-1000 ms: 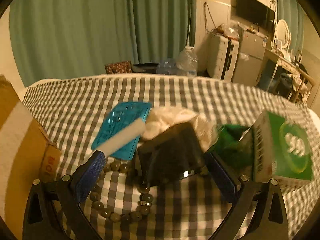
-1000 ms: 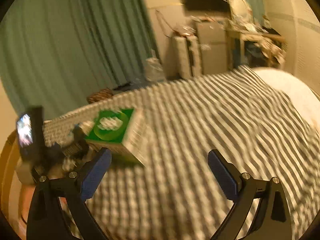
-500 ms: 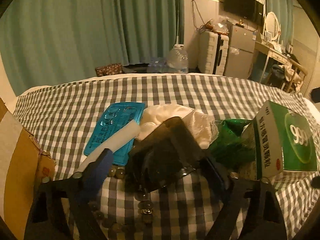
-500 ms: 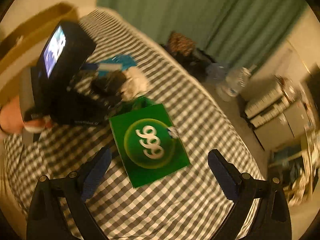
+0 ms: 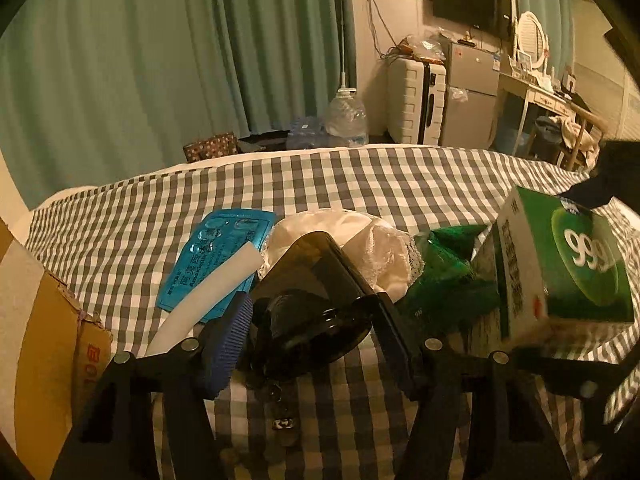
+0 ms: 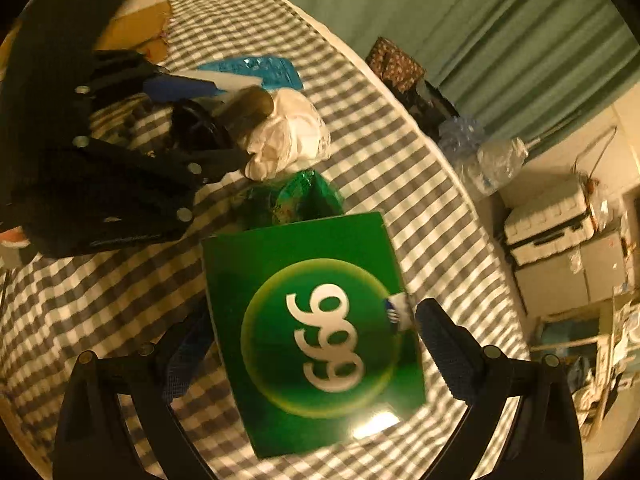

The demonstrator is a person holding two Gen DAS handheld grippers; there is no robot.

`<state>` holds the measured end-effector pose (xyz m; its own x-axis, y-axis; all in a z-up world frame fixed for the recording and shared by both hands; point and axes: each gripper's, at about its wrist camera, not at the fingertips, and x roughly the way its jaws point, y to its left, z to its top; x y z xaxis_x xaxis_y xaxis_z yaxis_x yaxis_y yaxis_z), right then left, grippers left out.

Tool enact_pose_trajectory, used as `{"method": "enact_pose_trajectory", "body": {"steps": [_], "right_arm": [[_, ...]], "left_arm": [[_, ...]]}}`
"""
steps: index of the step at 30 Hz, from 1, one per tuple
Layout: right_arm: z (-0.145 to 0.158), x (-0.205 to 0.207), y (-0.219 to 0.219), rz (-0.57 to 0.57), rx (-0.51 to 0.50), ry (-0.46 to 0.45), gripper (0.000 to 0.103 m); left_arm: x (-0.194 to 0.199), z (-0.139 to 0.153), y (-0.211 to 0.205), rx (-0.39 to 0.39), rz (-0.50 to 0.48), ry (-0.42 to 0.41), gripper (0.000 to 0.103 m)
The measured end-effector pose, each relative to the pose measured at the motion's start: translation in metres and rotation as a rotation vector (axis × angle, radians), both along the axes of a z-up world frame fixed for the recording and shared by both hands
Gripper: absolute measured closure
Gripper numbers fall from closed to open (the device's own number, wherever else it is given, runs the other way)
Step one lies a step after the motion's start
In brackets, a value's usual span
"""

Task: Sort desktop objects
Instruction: 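Grasp the black plastic holder with the left tool while the right tool grasps the green medicine box, then carry the black holder and green medicine box toward the cardboard box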

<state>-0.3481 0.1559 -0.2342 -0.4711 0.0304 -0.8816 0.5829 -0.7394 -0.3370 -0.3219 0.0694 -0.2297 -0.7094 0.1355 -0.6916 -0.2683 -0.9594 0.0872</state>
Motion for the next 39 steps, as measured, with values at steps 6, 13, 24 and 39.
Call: {"method": "enact_pose_trajectory", "body": {"steps": [6,13,24,39], "right_arm": [[0.002,-0.007,0.023,-0.345,-0.199,0.073,0.008],[0.017,0.034,0.038,-0.667,-0.336,0.228,0.012],[0.065,0.144,0.072,-0.759,-0.515,0.292,0.014],[0.154,0.265,0.051,-0.812,-0.659,0.353,0.015]], "left_arm": [[-0.004,0.001,0.000,0.022,-0.001,-0.008,0.041],[0.003,0.009,-0.010,0.044,-0.013,0.017,0.045],[0.037,0.051,-0.010,0.125,-0.090,0.001,0.045],[0.171,0.192,-0.051,0.294,-0.225,-0.090,0.045]]}}
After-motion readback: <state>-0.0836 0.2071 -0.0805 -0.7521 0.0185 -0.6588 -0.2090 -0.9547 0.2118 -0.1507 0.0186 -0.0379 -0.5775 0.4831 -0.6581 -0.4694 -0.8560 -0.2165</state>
